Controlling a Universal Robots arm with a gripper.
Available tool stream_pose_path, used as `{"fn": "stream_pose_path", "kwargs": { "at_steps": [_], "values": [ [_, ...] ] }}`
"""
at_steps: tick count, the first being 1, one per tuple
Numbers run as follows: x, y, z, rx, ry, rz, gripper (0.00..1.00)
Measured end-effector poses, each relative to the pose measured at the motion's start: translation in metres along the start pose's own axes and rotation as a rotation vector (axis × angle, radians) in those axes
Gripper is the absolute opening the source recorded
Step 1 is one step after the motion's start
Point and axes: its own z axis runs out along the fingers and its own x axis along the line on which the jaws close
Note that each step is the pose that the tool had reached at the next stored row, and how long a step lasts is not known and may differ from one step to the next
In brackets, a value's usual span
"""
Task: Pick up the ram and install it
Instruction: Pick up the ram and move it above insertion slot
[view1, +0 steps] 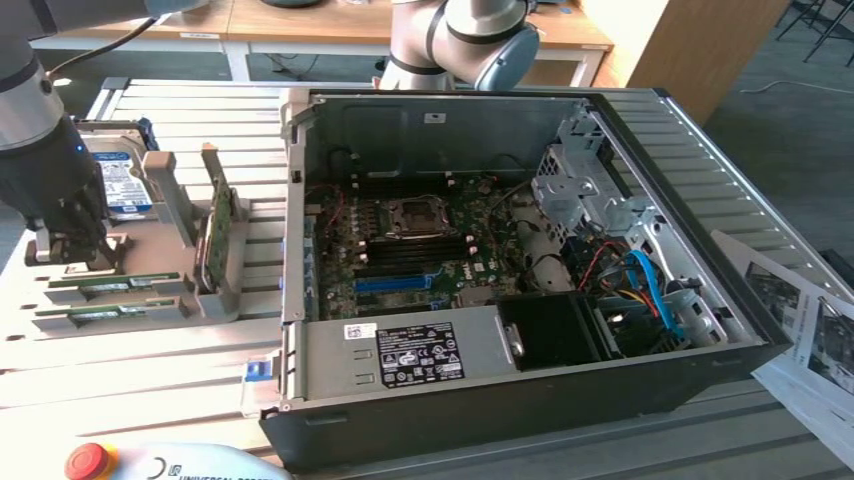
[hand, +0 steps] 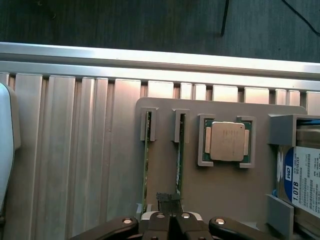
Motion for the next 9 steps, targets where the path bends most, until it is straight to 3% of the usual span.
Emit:
{"fn": "stream_pose_path", "kwargs": {
  "at_steps": [9],
  "values": [
    [0.013, 0.0006, 0.0001, 0.0, -0.0001, 0.0, 0.11]
  ]
}}
